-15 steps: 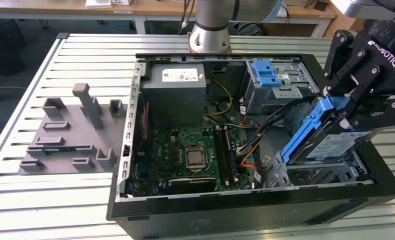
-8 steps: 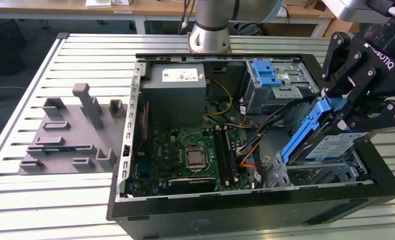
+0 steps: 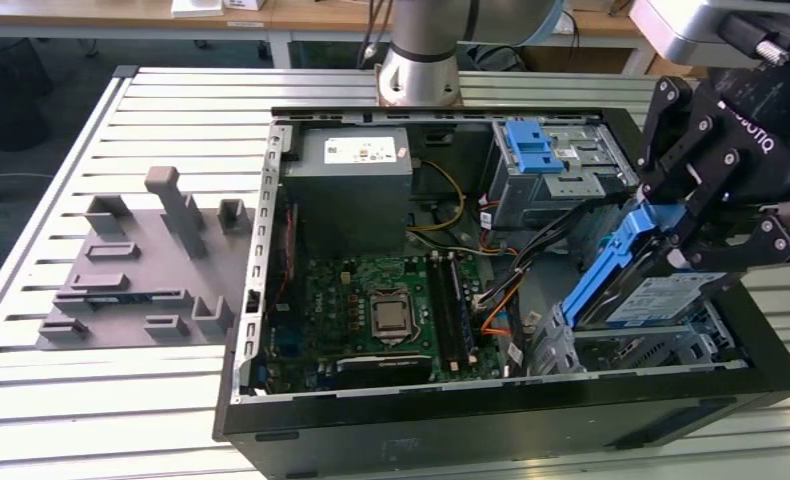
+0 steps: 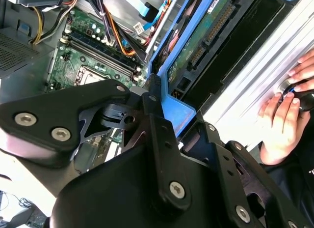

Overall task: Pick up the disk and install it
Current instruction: 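Insert the disk into the insertion slot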

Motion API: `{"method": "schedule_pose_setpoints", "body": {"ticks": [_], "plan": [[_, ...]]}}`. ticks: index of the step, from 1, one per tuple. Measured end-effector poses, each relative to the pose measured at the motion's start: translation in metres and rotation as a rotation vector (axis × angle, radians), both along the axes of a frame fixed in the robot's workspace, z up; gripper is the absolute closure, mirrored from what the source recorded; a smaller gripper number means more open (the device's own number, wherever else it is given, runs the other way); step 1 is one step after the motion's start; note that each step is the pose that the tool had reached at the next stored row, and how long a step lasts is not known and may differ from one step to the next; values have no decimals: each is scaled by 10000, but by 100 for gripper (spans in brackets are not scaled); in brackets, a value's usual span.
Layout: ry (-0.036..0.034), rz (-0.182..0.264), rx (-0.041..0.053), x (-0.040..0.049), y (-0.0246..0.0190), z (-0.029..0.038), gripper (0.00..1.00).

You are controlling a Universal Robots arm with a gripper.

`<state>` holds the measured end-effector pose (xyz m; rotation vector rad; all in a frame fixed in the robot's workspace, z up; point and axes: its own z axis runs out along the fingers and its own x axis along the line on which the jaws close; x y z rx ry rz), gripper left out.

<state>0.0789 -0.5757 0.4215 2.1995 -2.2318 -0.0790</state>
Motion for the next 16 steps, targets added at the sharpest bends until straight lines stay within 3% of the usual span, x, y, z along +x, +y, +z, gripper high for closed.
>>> {"method": "schedule_pose_setpoints", "body": {"ticks": [16], "plan": [[0, 0, 1, 0, 0, -193, 63]]}}
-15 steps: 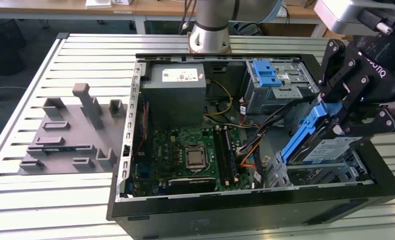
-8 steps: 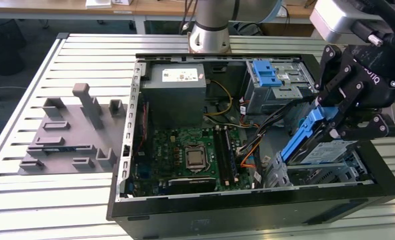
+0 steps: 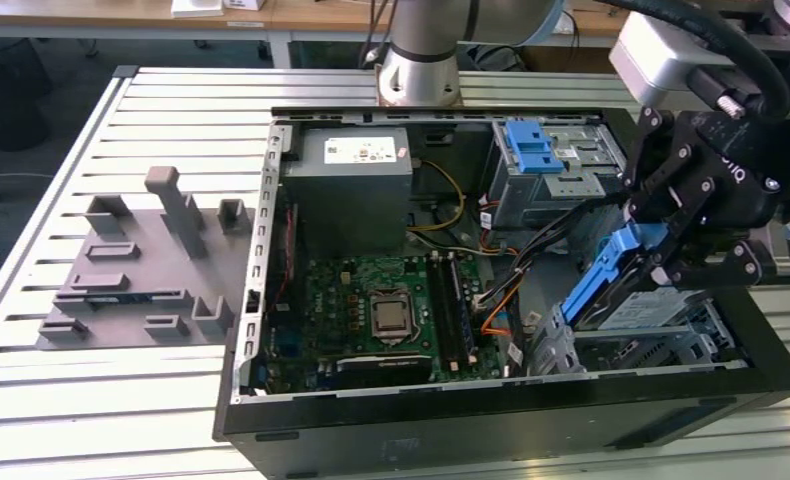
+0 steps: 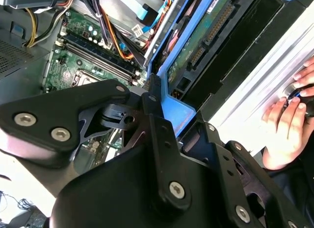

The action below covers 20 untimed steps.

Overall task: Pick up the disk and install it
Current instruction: 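Insert the disk into the insertion slot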

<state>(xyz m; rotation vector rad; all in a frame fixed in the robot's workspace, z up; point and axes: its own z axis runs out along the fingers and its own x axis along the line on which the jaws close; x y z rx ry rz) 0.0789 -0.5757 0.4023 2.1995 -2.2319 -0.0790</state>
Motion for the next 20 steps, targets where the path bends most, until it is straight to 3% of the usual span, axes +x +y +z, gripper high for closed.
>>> {"method": "schedule_pose_setpoints", "body": {"ticks": [4, 12, 20], "plan": [[0, 0, 0, 0, 0, -42, 63], [0, 0, -2, 0, -1, -51, 63], [0, 0, -1, 0, 0, -108, 63]]}}
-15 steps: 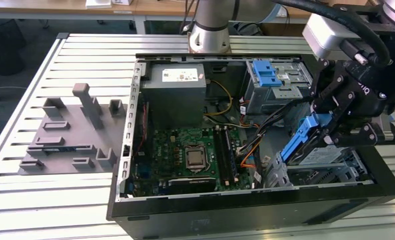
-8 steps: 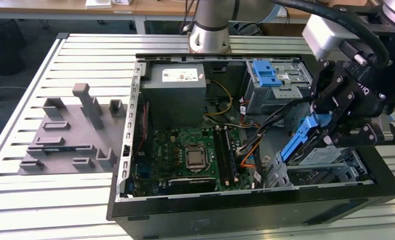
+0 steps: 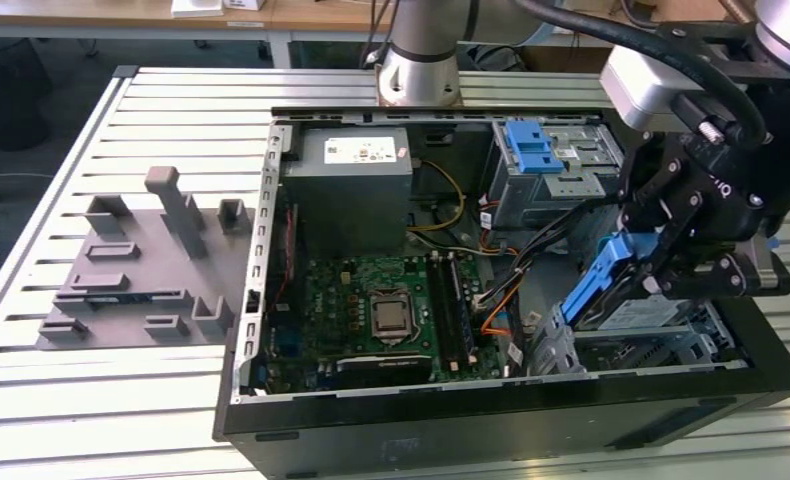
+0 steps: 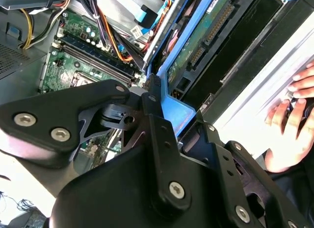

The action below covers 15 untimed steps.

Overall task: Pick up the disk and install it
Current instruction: 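Insert the disk into the insertion slot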

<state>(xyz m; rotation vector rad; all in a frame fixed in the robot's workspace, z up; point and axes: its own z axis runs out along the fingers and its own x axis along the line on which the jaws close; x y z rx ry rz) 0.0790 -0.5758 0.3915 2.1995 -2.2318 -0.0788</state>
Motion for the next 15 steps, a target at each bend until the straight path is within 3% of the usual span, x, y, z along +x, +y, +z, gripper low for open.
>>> {"method": "schedule_pose_setpoints", "body": {"ticks": [6, 9, 13, 15], "plan": [[0, -1, -1, 0, 0, -16, 62], [0, 0, 0, 0, 0, -18, 50], [0, 0, -1, 0, 0, -21, 50], [0, 0, 1, 0, 0, -22, 58]]}}
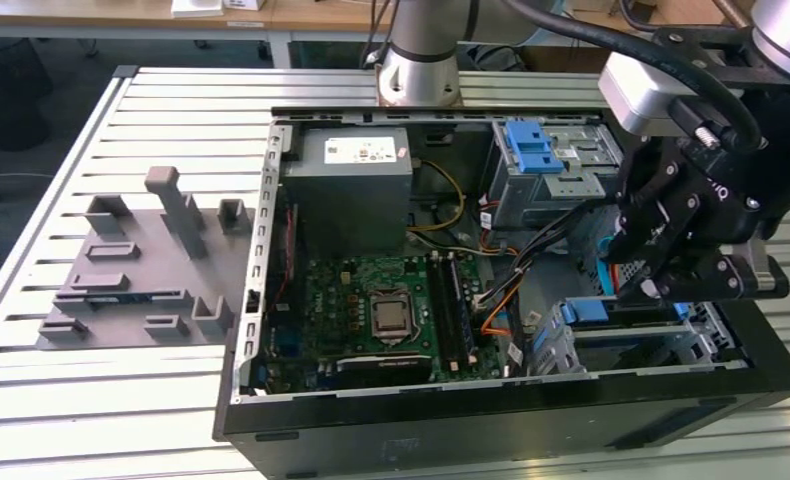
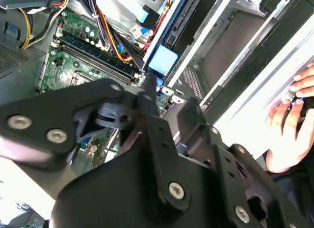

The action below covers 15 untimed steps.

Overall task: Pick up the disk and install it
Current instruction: 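Insert the disk into the insertion slot, then insert the first disk wire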

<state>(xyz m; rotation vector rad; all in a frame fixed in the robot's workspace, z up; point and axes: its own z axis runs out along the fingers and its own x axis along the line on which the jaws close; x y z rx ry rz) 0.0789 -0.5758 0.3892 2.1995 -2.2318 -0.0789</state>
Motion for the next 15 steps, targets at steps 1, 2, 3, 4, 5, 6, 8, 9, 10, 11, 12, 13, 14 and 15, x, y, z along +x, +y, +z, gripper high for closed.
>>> {"method": "schedule_pose_setpoints", "body": {"ticks": [1, 2, 3, 4, 5, 6, 8, 9, 10, 11, 12, 13, 14, 15], "plan": [[0, 0, 0, 0, 0, -1, 58], [-1, 0, 0, 0, 0, -2, 64], [0, 0, 0, 0, 0, -2, 69], [0, 0, 0, 0, 0, -2, 69], [0, 0, 0, 0, 0, -3, 75], [0, 0, 0, 0, 0, -4, 81], [0, 0, 0, 0, 0, -5, 87], [0, 0, -1, 0, 0, -6, 89], [0, 0, 0, 0, 0, -6, 89], [0, 0, 0, 0, 0, -7, 89], [0, 0, -1, 0, 0, -8, 89], [0, 0, -1, 0, 0, -8, 89], [0, 0, -1, 0, 0, -18, 89], [0, 0, 0, 0, 0, -28, 89]]}}
